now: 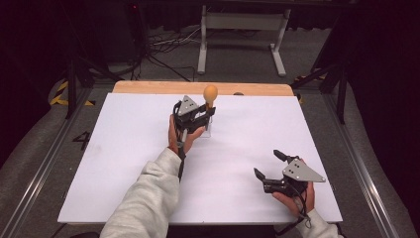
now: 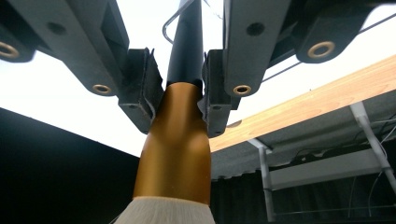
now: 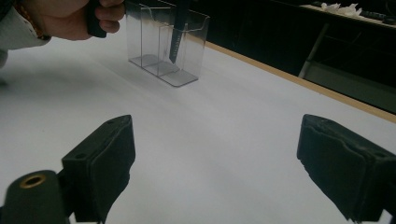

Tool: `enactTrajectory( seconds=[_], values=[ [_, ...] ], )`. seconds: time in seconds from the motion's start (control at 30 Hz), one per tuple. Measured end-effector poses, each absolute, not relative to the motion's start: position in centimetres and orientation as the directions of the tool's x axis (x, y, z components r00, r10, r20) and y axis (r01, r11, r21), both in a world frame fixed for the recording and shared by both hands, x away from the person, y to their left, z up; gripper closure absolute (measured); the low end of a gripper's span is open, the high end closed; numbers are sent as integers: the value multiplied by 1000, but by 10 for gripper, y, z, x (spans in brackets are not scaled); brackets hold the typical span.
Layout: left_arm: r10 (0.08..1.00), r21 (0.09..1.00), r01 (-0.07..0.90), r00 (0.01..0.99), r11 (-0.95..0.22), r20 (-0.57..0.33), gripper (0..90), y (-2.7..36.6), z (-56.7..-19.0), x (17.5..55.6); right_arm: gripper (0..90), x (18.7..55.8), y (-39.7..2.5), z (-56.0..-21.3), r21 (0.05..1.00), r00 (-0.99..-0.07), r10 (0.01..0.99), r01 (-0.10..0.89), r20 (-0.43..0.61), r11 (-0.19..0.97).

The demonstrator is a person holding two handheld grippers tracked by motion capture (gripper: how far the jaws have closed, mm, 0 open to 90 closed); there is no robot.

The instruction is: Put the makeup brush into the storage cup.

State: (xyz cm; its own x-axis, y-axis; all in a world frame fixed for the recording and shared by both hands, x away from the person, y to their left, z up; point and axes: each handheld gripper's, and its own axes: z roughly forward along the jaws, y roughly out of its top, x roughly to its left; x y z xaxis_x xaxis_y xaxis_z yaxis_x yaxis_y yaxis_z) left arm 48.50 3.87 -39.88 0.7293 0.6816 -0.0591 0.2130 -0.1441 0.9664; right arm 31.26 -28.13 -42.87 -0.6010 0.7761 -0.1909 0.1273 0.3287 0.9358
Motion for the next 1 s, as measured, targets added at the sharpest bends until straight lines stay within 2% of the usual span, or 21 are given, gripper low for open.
enactTrajectory(
  seconds=[0.87,0.9,0.97,1.0],
  values=[
    [690,962,216,723,-167,-43,689,39,-401,488,126,313,-282,-429,936,-596,781,131,-188,326],
    [696,961,222,716,-162,-48,670,40,-400,488,125,313,-282,-429,936,-597,780,131,-189,327],
    [714,961,232,698,-153,-55,507,41,-400,487,125,313,-281,-429,934,-597,779,134,-190,330],
    [701,961,235,710,-149,-65,475,44,-399,486,125,313,-282,-429,935,-596,780,133,-190,330]
  ],
)
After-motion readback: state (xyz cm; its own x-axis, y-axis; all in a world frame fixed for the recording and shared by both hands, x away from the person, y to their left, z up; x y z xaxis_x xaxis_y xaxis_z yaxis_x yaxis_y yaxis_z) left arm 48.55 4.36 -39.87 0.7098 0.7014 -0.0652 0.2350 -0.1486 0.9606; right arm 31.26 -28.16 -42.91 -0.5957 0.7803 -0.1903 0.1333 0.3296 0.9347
